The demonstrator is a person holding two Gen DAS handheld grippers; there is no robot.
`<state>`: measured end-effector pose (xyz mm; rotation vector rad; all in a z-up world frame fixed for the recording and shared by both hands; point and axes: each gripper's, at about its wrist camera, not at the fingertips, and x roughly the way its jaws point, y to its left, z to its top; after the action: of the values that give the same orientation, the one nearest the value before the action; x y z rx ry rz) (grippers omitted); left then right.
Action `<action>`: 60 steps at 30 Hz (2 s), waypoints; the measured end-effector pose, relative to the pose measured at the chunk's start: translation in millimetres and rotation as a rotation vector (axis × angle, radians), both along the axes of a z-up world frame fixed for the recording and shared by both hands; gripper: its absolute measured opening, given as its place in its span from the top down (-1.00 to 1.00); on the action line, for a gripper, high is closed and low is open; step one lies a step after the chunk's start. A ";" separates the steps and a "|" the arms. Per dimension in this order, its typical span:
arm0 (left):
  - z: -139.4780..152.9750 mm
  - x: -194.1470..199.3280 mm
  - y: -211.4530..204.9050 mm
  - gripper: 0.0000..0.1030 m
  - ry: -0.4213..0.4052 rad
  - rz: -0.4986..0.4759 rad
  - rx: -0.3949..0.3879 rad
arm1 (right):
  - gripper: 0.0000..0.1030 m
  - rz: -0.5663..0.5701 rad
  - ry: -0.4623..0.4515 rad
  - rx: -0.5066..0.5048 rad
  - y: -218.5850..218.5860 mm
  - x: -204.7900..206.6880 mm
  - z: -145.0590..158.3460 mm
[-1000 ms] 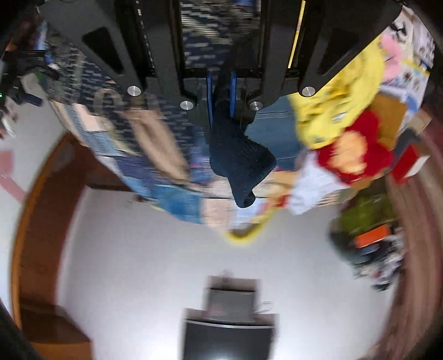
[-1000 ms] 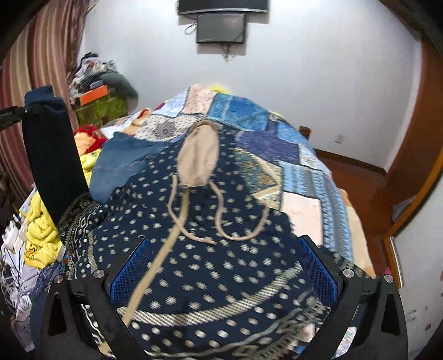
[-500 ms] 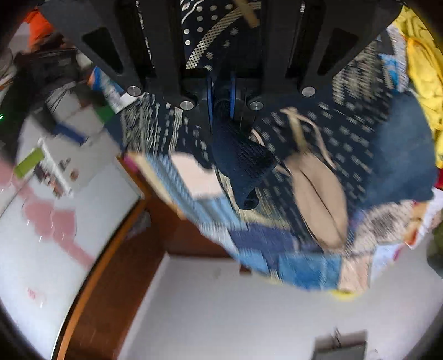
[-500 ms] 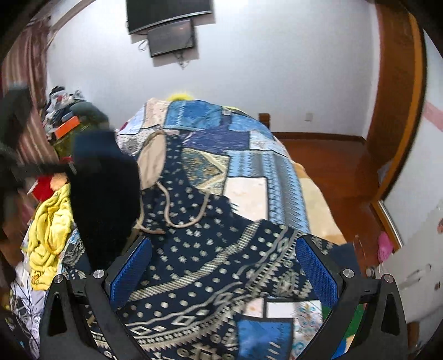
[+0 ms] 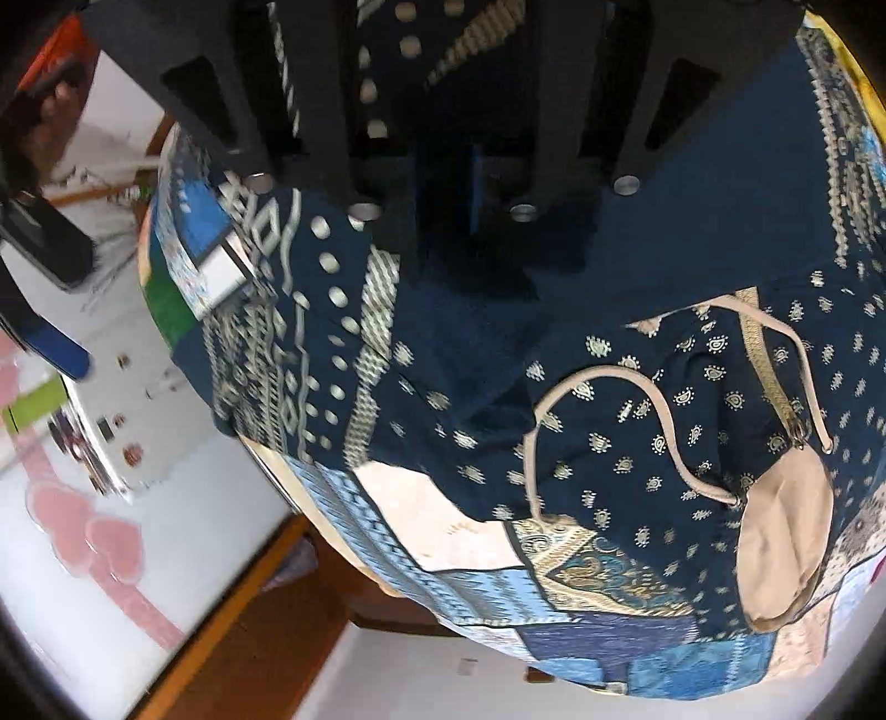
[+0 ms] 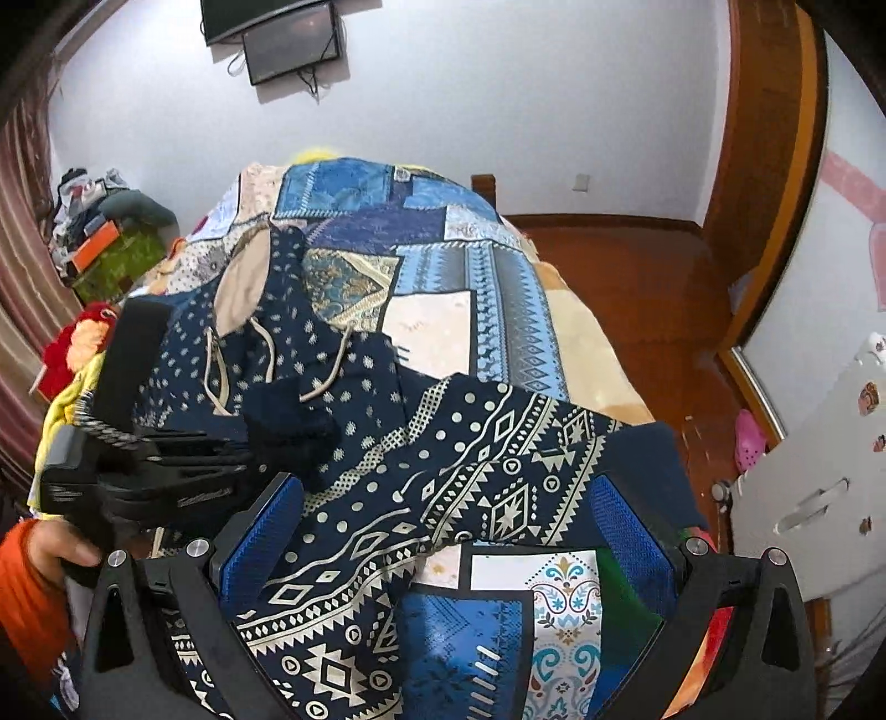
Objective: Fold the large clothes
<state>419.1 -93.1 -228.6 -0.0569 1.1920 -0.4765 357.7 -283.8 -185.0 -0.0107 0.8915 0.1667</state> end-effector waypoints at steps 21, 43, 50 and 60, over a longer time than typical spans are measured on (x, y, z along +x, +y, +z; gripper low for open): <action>-11.2 -79.5 264.1 -0.22 -0.074 0.405 0.265 | -1.00 0.327 0.224 -0.150 182.5 66.8 -85.4; -52.1 -99.4 278.7 -0.43 -0.029 0.491 0.330 | -0.99 -0.028 0.216 -0.246 -3.4 65.8 -58.6; -9.7 -89.5 244.3 -0.43 -0.125 0.418 0.337 | -0.99 -0.097 0.138 -0.147 -64.8 32.6 -28.6; 21.2 -46.4 173.1 -0.43 -0.207 0.332 0.250 | -0.97 -0.242 0.308 0.226 -132.7 18.3 -88.7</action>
<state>372.7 80.0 -207.4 0.0098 1.0059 -0.0382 376.0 -416.4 -273.7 0.3398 1.1680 0.0424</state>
